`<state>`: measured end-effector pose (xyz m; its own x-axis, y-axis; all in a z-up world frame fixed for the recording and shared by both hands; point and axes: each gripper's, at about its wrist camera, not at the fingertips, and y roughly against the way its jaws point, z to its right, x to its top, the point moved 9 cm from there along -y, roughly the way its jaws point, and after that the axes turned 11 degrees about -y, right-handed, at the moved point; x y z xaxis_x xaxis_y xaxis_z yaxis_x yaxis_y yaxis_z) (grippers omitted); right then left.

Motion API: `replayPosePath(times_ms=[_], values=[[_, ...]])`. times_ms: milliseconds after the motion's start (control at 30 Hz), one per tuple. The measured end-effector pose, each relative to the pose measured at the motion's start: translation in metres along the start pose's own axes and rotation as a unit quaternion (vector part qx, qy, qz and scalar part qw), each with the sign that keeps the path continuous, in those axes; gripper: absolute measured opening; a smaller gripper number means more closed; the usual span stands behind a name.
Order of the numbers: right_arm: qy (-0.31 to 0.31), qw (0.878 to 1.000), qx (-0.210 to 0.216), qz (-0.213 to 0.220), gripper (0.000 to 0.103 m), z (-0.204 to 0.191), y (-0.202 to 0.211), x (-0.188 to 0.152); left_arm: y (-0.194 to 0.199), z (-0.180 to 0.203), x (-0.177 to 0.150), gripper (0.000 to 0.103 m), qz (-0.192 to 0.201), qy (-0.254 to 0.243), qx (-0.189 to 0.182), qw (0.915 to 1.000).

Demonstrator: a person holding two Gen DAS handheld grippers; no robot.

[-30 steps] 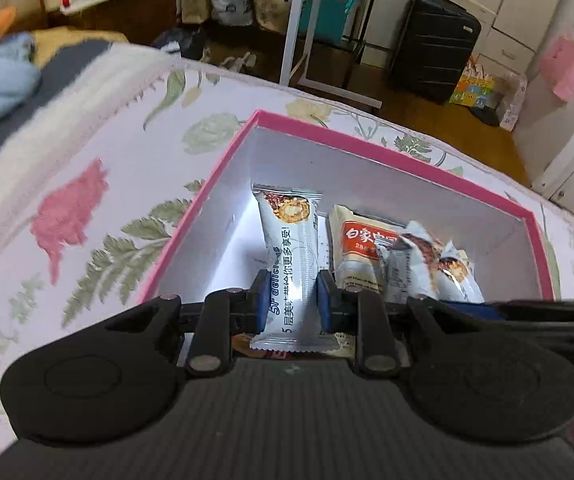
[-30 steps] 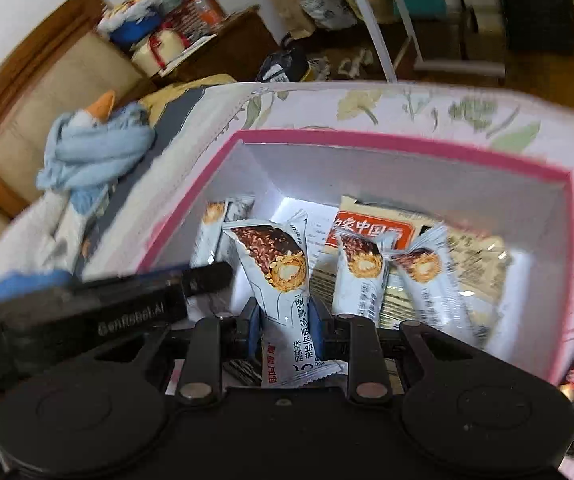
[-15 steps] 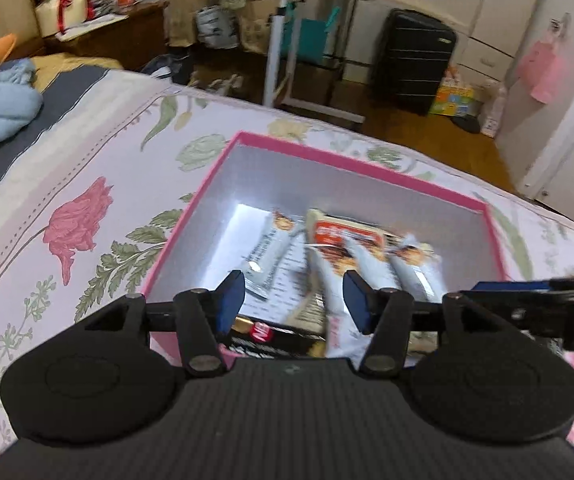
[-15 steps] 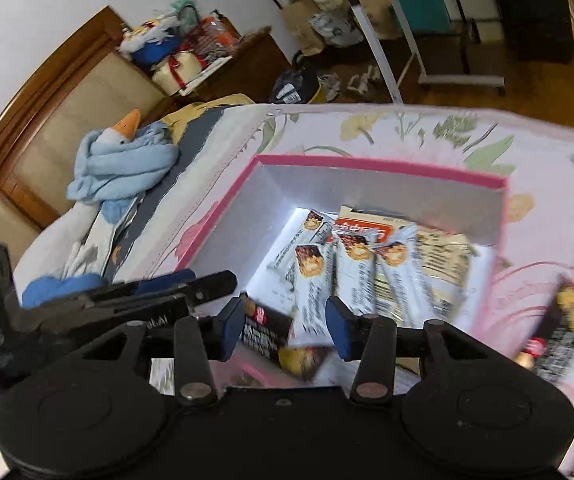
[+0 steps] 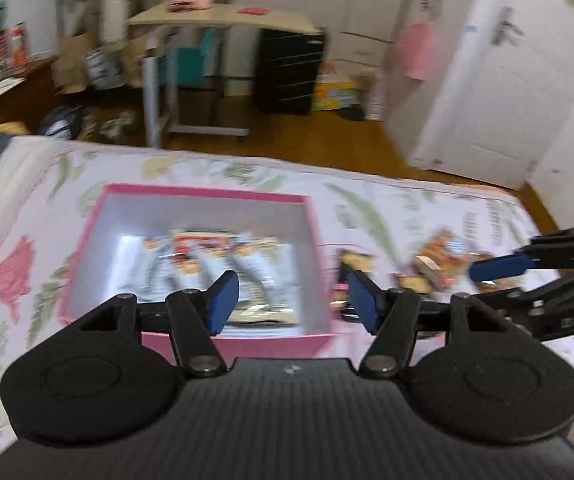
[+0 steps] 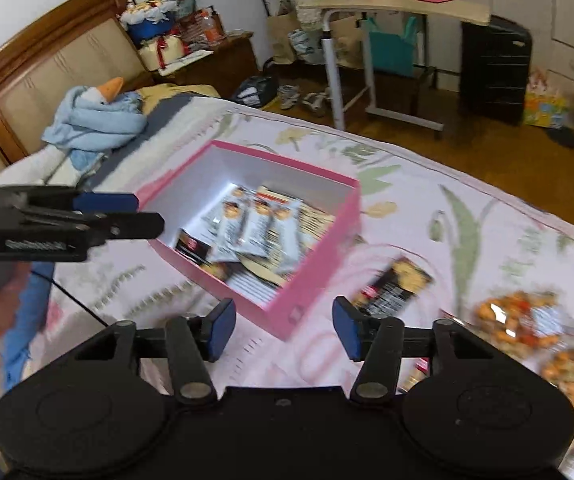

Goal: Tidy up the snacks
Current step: 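Grasp a black NB cracker pack with the right tool while the left tool grasps another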

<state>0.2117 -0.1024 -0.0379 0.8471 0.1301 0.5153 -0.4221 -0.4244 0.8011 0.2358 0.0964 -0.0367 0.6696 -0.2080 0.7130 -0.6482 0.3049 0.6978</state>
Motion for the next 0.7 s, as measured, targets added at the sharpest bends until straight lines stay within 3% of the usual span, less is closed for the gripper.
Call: replayPosePath(times_ms=[133,333,567,700], values=[[-0.005,1.000,-0.011,0.005,0.062,0.024,0.014,-0.014,-0.011,0.044,0.007,0.060,-0.001,-0.027,-0.031,0.9992],[-0.018,1.000,-0.017,0.003,0.065,0.058,0.011,-0.030,-0.059,0.097,0.004,0.060,-0.036,-0.049,-0.066,0.9960],[-0.043,0.999,-0.001,-0.027,0.069,0.092,-0.027,-0.051,-0.129,0.128,0.003,0.060,-0.079,-0.100,-0.061,0.9900],[-0.065,0.995,-0.027,-0.072,0.069,0.119,-0.072,-0.068,-0.168,0.131,0.007,0.060,-0.096,-0.111,-0.048,0.9880]])
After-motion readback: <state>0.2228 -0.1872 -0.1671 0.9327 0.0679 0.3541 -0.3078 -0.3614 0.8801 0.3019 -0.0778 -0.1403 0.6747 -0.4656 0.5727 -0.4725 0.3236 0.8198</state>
